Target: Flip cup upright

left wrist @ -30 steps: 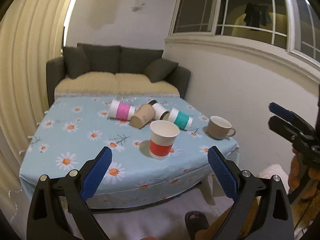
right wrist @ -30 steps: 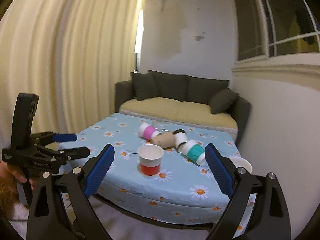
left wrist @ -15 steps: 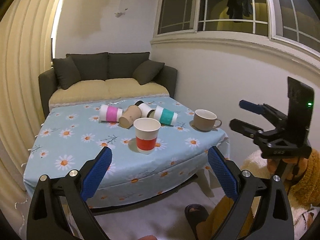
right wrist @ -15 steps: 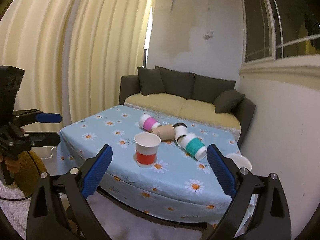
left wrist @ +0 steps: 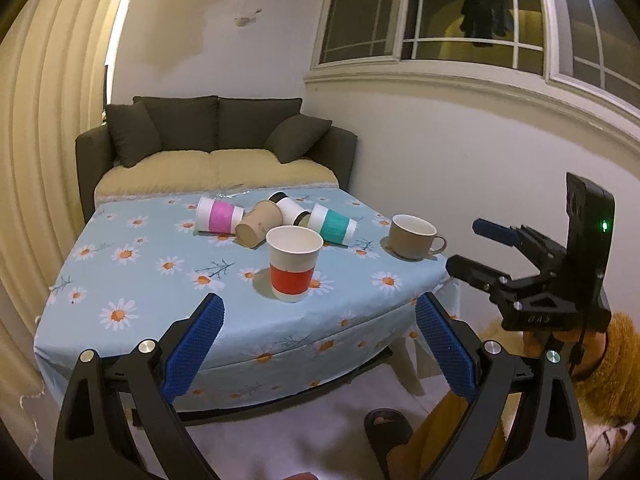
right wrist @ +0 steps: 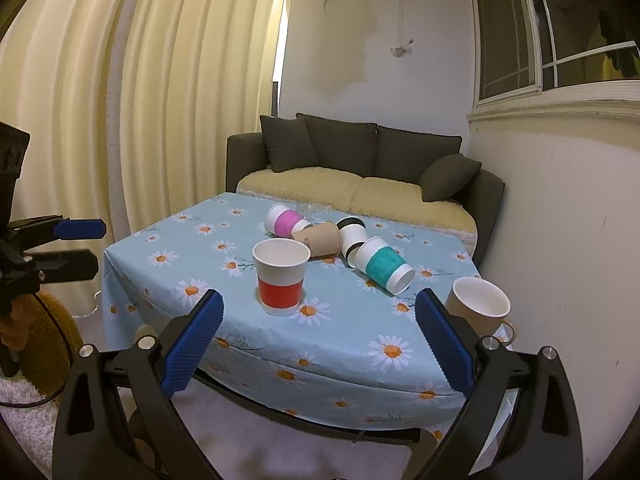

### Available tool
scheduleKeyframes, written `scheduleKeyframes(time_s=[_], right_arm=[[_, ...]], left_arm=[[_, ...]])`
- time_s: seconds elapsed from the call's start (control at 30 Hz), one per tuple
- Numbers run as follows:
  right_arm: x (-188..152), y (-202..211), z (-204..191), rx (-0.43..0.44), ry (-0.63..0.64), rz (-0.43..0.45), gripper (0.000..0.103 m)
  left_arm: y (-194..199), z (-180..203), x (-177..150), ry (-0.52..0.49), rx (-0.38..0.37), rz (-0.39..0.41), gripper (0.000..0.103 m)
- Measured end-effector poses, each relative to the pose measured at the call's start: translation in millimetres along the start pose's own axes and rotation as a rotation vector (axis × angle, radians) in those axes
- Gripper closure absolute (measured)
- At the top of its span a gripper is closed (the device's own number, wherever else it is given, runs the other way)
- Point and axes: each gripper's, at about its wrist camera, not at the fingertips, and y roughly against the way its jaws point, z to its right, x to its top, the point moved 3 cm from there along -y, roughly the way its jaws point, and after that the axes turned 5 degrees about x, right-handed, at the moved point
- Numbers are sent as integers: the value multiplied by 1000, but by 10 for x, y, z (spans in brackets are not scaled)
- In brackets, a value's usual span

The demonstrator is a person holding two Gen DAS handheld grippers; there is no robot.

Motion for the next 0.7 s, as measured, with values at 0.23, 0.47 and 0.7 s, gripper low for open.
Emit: scheduleKeyframes(time_s=[0.23,0.47,0.7], right_arm=[[-12,-56,-98,-14,34,-8,7],[-3,-90,-83,-16,22,-15,7],[-8,-83,-86,-20,20,-13,7]], left_arm=[[-60,-3,-8,-1,22,-18,9],[-75,10,-21,-8,22,-25,9],[-78,17,-25,-11,21,-25,9]])
